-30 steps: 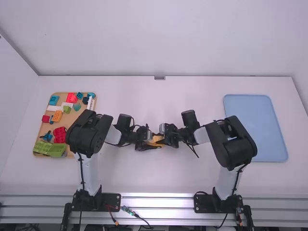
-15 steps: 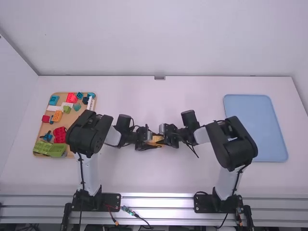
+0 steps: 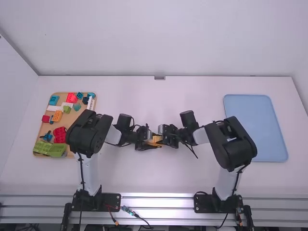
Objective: Assemble lego blocks to make yellow taxi
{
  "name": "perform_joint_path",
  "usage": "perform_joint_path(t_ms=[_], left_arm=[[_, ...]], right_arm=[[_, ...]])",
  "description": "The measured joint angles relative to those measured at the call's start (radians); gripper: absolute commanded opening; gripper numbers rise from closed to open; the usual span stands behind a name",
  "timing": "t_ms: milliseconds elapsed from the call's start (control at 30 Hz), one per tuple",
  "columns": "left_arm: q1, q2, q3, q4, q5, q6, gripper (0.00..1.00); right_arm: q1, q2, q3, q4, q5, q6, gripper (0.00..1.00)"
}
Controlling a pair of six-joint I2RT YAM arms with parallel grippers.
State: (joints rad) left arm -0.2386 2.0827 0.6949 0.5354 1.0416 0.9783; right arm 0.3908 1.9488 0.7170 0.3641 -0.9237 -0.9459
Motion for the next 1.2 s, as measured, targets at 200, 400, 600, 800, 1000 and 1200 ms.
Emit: perform_joint_path(t_ms=[200,400,600,800,1000,1200], left_arm=[[0.0,0.0,-0.001,0.01,-0.002,-0.001,0.31],[0.0,0.0,-0.033,0.092,-0.007,-0.017,0.32],[0.0,0.0,-0.056,0.144,-0.015,-0.045,0.33],[0.0,0.0,-0.043,0.101,-0.01,-0.046,0.33],[0.0,0.0,-0.01,0.029,-0.006,-0.019,0.32],[-0.001,0.0,0.006,-0.009,-0.006,0.001,0.32]], right_arm=[[0.004,-0.002,0.014,-0.034,0.018,0.027,0.0],[0.006,-0.002,0.026,-0.063,0.021,0.026,0.0],[0.011,-0.002,0.043,-0.098,0.024,0.015,0.15],[0.011,-0.002,0.043,-0.1,0.026,0.019,0.33],[0.017,-0.002,0.043,-0.095,0.034,0.023,0.41],[0.022,-0.002,0.045,-0.104,0.034,0.022,0.47]])
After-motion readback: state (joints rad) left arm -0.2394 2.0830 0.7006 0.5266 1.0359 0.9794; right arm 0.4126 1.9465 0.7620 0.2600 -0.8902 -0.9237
